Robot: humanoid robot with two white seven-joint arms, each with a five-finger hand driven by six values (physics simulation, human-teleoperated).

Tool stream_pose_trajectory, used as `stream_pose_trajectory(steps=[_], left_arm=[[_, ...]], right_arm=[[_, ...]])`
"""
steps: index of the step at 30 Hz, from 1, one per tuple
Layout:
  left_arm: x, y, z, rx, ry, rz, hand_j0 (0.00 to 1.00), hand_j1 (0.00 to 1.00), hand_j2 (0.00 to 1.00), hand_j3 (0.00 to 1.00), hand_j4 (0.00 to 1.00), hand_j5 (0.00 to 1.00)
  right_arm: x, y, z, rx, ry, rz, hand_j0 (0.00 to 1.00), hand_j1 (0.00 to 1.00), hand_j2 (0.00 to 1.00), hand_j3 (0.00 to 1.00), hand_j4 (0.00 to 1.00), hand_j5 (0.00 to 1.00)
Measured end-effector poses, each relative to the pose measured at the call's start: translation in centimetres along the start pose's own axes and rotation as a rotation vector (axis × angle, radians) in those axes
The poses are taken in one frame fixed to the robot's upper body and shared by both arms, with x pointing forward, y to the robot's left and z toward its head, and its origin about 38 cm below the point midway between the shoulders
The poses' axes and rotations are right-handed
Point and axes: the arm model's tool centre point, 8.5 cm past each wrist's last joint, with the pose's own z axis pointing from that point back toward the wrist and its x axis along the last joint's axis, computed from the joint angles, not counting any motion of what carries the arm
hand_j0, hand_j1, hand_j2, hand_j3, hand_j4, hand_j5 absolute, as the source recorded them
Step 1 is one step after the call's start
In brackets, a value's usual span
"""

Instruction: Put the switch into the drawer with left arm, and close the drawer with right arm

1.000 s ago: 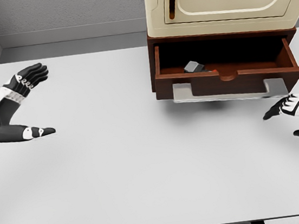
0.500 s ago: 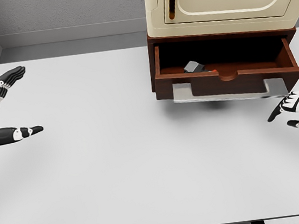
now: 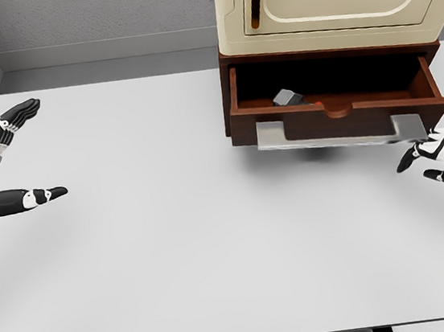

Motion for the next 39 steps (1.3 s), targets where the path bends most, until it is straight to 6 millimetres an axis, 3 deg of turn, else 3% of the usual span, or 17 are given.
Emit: stream_pose_trajectory(steps=[16, 25, 39], left_arm=[[0.0, -0.1, -0.1, 0.003, -0.004, 0.002, 1.0, 1.0, 1.0, 1.0, 1.0, 1.0], [-0.1, -0.2, -0.1, 0.004, -0.002, 0.001, 1.0, 1.0, 1.0, 1.0, 1.0, 1.0], [0.0, -0.2, -0.1, 0.004, -0.003, 0.001, 1.0, 1.0, 1.0, 1.0, 1.0, 1.0]], right_arm=[[-1.2, 0.8, 1.6, 0.089, 0.051, 0.007, 0.61, 0.61, 0.61, 0.61, 0.61, 0.61], [0.4, -0.2, 0.6, 0.067, -0.008, 0.029, 0.61, 0.61, 0.61, 0.61, 0.61, 0.61], [0.8, -0.6, -0.1, -0.005, -0.024, 0.005, 0.61, 0.61, 0.61, 0.61, 0.61, 0.61]])
